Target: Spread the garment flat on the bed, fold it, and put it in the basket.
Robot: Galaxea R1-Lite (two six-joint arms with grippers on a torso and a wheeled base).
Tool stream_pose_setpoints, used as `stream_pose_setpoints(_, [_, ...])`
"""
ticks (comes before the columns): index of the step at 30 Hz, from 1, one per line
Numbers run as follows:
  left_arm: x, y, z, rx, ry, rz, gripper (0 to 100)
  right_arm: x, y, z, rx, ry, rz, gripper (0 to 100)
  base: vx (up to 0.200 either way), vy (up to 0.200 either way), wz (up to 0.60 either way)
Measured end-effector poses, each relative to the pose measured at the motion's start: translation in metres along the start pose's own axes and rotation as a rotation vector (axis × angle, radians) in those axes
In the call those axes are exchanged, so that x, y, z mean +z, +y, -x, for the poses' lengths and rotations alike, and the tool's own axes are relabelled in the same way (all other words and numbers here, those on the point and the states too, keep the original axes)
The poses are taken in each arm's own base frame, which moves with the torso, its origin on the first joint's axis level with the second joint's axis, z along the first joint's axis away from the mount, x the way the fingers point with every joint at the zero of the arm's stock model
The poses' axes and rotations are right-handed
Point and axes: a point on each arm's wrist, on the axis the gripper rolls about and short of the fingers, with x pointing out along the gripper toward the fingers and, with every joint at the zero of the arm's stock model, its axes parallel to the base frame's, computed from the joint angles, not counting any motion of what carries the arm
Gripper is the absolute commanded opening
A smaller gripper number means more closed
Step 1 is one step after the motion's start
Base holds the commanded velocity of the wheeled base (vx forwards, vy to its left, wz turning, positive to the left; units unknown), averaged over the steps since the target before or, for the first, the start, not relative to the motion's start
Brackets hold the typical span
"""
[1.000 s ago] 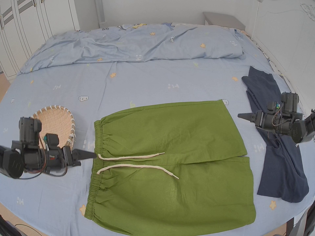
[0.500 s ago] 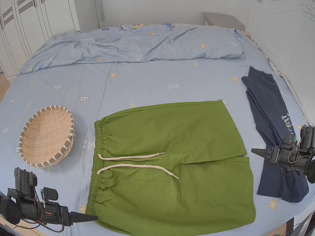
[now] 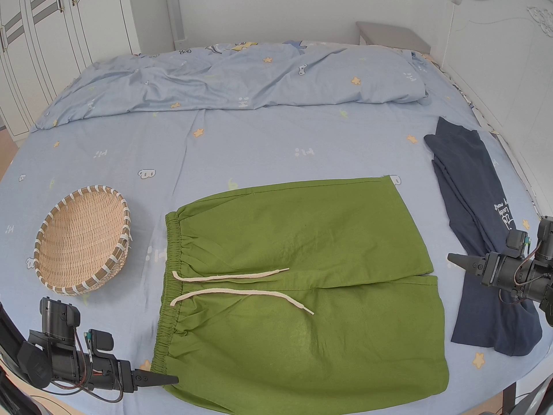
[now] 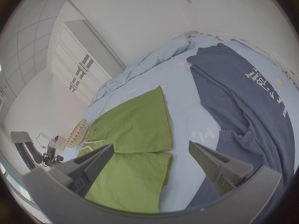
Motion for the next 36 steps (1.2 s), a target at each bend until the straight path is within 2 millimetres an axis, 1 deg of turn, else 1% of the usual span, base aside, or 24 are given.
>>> stream_pose_setpoints(4, [0.008, 0.006, -0.008, -0.011, -0.037, -0.032, 100, 0.002, 0.001, 0.001, 0.002, -0.009, 0.006, 100, 0.0, 0.0, 0.0])
stream_pose_setpoints(7, [0.008, 0.009, -0.012, -0.012, -0.024, -0.02, 100, 0.002, 0.001, 0.002, 0.001, -0.013, 0.007, 100, 0.0, 0.0, 0.0])
stream_pose_setpoints(8, [0.008, 0.01, -0.013, -0.011, -0.017, -0.014, 0, 0.003, 0.001, 0.002, 0.001, -0.015, 0.007, 100, 0.0, 0.0, 0.0])
stream_pose_setpoints(19, [0.003, 0.015, -0.015, 0.004, 0.022, 0.04, 0, 0.002, 0.0, 0.003, -0.004, -0.014, 0.004, 100, 0.0, 0.0, 0.0])
stream_pose_setpoints(23, [-0.001, 0.013, -0.011, 0.009, 0.041, 0.064, 0, -0.004, 0.0, 0.005, -0.01, 0.005, -0.006, 100, 0.0, 0.0, 0.0])
stream_pose_setpoints(27, [-0.006, 0.01, -0.004, 0.004, 0.049, 0.086, 0, -0.021, -0.001, 0.009, -0.019, 0.064, -0.039, 100, 0.0, 0.0, 0.0])
stream_pose_setpoints(36, [-0.007, 0.004, 0.009, -0.049, 0.0, 0.076, 0, -0.077, 0.001, 0.03, -0.054, 0.292, -0.118, 100, 0.0, 0.0, 0.0])
